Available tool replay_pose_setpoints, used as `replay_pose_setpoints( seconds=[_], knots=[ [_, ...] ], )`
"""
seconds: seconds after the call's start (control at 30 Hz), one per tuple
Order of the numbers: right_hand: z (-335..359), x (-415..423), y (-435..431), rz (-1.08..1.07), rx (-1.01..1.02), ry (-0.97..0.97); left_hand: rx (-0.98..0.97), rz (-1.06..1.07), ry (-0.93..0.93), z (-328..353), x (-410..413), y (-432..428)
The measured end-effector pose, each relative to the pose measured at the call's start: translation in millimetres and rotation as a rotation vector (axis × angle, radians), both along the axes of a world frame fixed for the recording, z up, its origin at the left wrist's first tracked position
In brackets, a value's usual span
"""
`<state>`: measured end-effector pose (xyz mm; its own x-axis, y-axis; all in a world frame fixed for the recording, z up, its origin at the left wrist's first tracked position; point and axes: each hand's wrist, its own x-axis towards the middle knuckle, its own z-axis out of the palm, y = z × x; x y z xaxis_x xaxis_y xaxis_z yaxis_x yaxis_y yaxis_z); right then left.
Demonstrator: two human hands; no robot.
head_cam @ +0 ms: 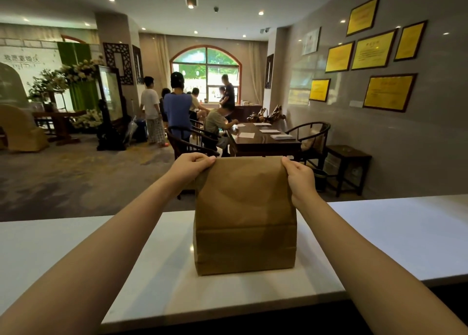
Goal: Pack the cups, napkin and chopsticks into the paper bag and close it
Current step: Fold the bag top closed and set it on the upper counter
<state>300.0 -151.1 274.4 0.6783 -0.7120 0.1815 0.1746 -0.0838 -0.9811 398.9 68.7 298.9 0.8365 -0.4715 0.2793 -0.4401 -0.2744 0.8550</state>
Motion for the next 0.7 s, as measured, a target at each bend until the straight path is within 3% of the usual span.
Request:
replay_pose_setpoints(
  seconds=[0.17, 0.4, 0.53, 0.7],
  knots=[
    [2.3, -4.7, -0.9, 0.04, -0.027, -0.009, 0.033, 0.062, -0.121, 6.9, -3.7, 0.3],
    [14.3, -14.3, -14.3, 0.143, -0.131, 0.089, 0.341, 0.123, -0.395, 22.2, -5.9, -1.6],
    [21.2, -15.0, -23.7, 0.159, -0.247, 0.138, 0.493, 0.148, -0.472, 30.0, -10.0, -5.0],
    [19.9, -7.5, -21.1, 0.166, -0.239, 0.148, 0.593, 0.219, -0.537, 28.6, -14.9, -11.0]
  ],
)
